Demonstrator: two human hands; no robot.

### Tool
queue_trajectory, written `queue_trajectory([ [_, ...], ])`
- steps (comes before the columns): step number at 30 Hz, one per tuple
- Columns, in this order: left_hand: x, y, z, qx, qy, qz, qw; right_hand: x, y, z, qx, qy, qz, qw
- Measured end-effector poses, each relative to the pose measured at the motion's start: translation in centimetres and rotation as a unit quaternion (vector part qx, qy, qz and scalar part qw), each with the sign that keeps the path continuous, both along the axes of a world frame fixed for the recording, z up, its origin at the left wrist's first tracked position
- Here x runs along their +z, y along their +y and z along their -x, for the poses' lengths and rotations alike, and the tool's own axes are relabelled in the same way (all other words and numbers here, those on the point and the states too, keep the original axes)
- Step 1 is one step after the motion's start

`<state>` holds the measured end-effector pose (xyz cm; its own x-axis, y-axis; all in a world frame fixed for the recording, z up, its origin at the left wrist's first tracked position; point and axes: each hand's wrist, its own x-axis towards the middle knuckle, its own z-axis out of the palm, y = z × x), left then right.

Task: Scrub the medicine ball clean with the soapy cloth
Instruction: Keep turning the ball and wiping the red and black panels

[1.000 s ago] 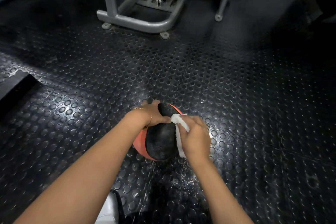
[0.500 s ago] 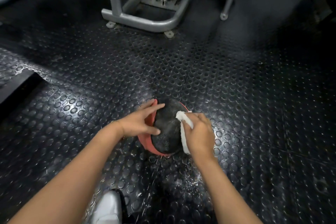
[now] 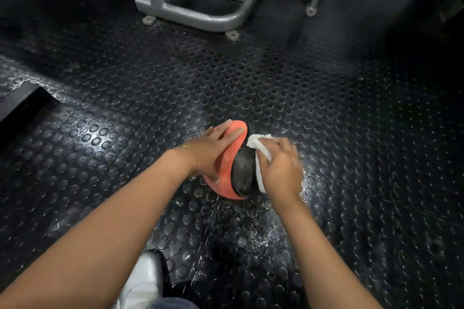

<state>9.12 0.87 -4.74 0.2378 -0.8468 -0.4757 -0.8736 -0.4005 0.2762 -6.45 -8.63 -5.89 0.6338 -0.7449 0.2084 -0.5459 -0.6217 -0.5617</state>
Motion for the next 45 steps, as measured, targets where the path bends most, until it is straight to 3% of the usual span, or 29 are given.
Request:
queue_trajectory([
  [5,0.5,-0.9,0.4,-0.036,-0.014,0.004,0.999,-2.3,1.8,3.6,-0.02,-0.034,0.058,0.998],
  [12,0.9,-2.6,1.2,-0.068,-0.024,-0.008,0.997,-1.1,1.1,4.2,-0.023,-0.04,0.056,0.997],
  [16,0.8,-2.8,1.1,-0.048,-0.002,0.001,0.999,-0.4,0.5,2.0,-0.04,-0.027,0.049,0.998],
  [22,0.5,-3.1,0.4,-0.021,0.023,-0.007,1.0,-2.3,2.6,5.5,-0.004,0.001,0.072,0.997],
  [27,0.9,-3.4,0.9,0.006,0.042,-0.002,0.999,-0.3,0.4,2.4,-0.04,-0.033,0.032,0.998],
  [34,1.2,-3.5,0.9,0.014,0.042,-0.005,0.999,-2.7,2.4,4.8,-0.009,0.001,0.074,0.997],
  [41,1.2,-3.4,1.2,0.042,0.056,-0.005,0.998,-0.1,0.5,1.4,-0.036,-0.023,0.06,0.997],
  [45,1.3,-3.4,1.1,0.046,0.068,0.001,0.997,-1.7,2.3,3.6,-0.012,-0.001,0.068,0.998],
])
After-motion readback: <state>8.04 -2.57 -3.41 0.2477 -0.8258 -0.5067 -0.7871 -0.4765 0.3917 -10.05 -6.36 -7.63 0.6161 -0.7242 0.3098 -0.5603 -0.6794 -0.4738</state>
